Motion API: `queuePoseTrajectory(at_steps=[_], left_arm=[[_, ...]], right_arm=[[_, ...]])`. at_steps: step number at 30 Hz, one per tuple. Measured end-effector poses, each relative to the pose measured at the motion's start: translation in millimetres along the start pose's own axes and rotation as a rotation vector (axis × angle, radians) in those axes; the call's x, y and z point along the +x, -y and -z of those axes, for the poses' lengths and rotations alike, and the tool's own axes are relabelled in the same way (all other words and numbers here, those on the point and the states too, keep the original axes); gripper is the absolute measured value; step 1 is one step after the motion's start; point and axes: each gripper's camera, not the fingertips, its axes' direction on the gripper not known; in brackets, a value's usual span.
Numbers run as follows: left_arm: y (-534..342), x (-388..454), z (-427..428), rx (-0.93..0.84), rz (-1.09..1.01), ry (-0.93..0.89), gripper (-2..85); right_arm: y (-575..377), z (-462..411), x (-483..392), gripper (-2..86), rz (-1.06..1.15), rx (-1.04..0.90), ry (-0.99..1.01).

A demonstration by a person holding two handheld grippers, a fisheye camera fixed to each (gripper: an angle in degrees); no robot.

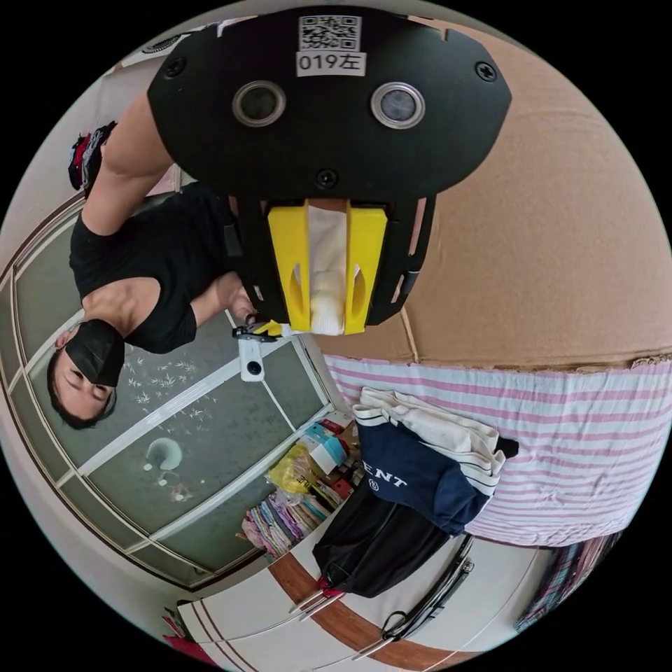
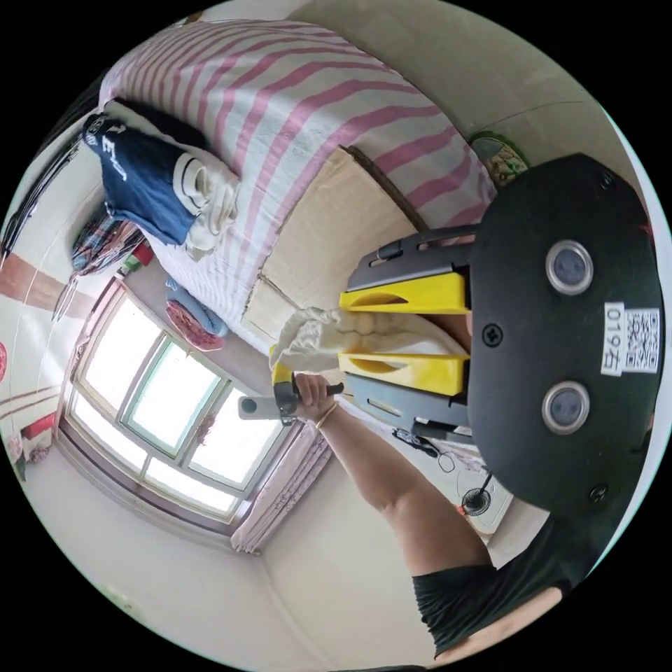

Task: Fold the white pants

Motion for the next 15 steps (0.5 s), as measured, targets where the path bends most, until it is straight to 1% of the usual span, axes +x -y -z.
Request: queuePoseTrajectory(at_steps=[2,4,9,12,15], left_arm=[[0.6,3.9,-5.0,-0.046,0.009,0.043,6.8],[-1.6,6.8,-7.8,-0.082,0.018,0.051,7.0],[-16.6,10.3,-16.5,-0.192,0.073,0.126,8.1],[-25.5,8.4,-26.9,-0.205,0.073,0.166,8.4],[-36.6,3.0,-36.9,-0.196,0.083,0.150,8.9]], right_arm=[[-9.3,-7.4,-15.1,8.8,0.054,-0.001,-0.056],[-17.9,-12.9,-20.4,8.7,0.073,0.004,-0.071],[-43.3,-27.9,-22.8,8.6,0.090,0.027,-0.060],[-58.3,-39.7,-25.2,8.6,0.112,0.024,-0.066],[-74.9,-50.4,-25.9,8.5,0.128,0.025,-0.066]])
